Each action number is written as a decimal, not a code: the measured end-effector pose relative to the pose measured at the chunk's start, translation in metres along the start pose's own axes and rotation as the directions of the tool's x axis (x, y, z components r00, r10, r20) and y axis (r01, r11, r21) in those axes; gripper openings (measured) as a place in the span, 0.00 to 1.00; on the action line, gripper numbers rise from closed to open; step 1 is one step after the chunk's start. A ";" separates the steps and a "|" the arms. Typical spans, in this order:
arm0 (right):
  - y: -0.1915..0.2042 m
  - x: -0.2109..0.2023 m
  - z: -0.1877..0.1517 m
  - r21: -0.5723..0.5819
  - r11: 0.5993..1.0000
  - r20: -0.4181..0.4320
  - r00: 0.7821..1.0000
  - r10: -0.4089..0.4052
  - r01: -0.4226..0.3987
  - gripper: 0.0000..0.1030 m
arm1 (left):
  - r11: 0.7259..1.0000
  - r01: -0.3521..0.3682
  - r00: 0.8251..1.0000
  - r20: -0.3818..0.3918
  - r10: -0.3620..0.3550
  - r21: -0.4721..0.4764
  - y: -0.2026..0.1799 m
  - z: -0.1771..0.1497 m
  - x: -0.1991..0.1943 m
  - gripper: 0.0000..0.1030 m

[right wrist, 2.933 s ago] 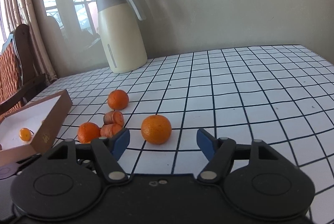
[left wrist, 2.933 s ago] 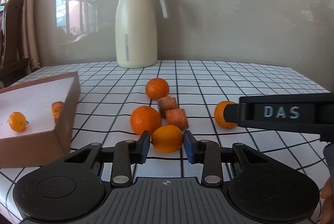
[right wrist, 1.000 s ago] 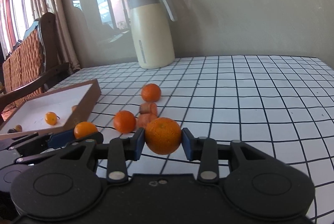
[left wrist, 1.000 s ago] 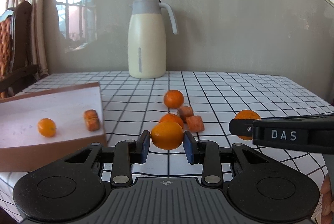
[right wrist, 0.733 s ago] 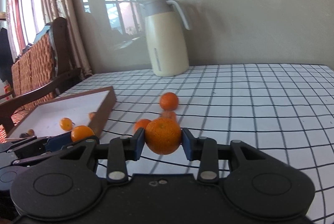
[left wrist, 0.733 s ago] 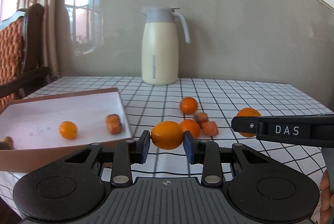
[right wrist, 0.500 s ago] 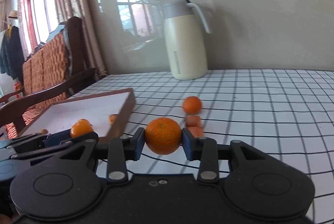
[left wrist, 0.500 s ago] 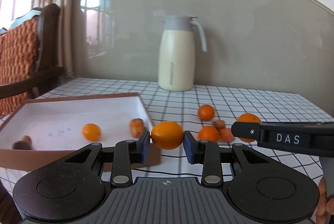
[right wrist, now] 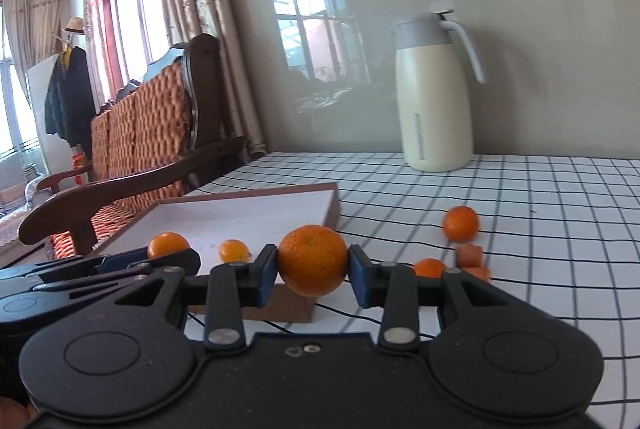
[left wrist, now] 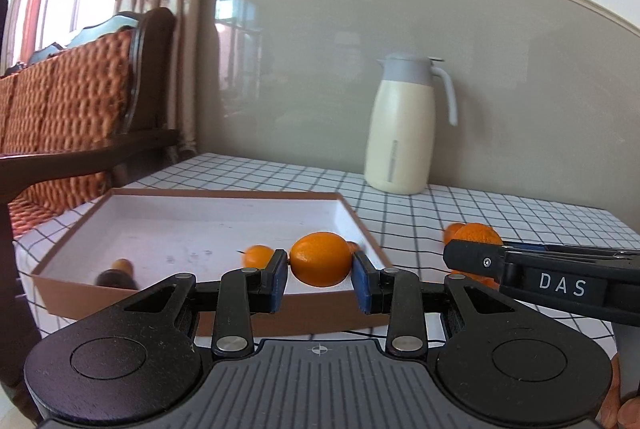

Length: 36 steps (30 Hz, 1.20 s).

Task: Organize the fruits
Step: 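Carry the mandarin and orange over the white box with both tools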

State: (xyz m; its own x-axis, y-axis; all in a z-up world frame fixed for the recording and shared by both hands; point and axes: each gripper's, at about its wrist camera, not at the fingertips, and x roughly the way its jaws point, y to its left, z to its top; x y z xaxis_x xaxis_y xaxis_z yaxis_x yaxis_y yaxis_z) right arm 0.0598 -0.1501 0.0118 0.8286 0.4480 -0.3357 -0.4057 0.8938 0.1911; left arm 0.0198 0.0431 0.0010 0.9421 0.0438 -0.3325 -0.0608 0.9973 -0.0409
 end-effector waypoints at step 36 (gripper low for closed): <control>0.049 0.059 0.008 -0.017 0.999 0.043 0.999 0.031 -0.031 0.29 | 0.966 -0.237 0.971 0.020 0.240 -0.104 0.101 0.010 0.019 0.34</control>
State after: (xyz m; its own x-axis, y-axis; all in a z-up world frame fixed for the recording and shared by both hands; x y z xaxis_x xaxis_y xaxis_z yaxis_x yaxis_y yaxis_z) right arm 0.0925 -0.0803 0.0088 0.8312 0.4744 -0.2898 -0.4374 0.8798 0.1859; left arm 0.0352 0.1453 0.0000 0.9062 0.2832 -0.3141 -0.3164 0.9468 -0.0591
